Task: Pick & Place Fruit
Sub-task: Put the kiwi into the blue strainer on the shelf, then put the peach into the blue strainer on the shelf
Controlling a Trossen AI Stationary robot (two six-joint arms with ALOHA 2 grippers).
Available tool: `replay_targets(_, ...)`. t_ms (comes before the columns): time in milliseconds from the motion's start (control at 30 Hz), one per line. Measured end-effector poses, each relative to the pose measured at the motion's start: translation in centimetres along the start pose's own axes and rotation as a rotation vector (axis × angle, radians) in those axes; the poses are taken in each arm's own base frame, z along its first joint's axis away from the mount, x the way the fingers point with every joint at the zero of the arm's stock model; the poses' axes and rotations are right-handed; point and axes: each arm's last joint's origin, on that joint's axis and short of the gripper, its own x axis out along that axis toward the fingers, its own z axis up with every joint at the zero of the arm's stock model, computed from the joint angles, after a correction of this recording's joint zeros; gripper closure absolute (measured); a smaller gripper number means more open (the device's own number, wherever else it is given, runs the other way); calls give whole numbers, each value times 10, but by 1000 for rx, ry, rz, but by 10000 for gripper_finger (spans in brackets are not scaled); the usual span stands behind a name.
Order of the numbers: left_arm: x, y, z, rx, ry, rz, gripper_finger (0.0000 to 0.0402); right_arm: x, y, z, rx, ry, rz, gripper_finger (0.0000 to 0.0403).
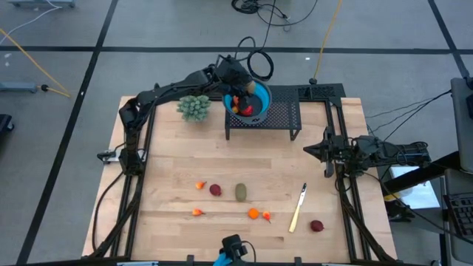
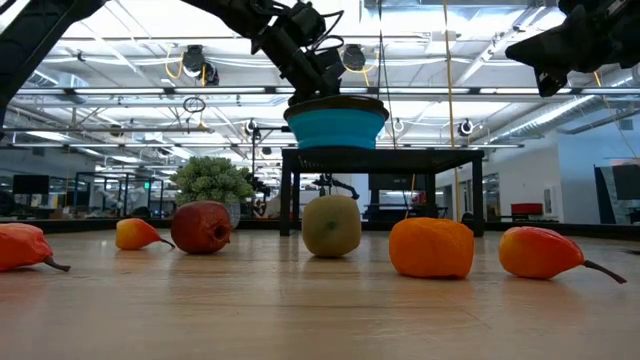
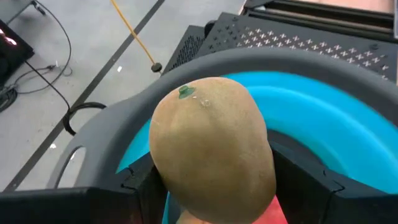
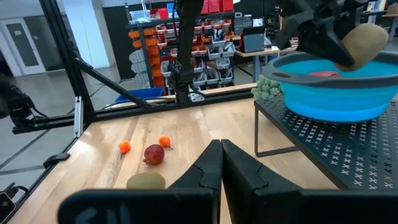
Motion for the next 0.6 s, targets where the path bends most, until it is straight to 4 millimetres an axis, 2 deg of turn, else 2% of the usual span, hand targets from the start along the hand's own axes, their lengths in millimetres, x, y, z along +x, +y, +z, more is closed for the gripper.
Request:
replay_targets(167, 4, 1, -2, -3, 11, 1, 155, 0, 0, 0, 0, 0, 0, 403)
replay_targets(600, 8, 1, -4, 1, 21, -1, 95, 0, 0, 0, 0, 0, 0, 403)
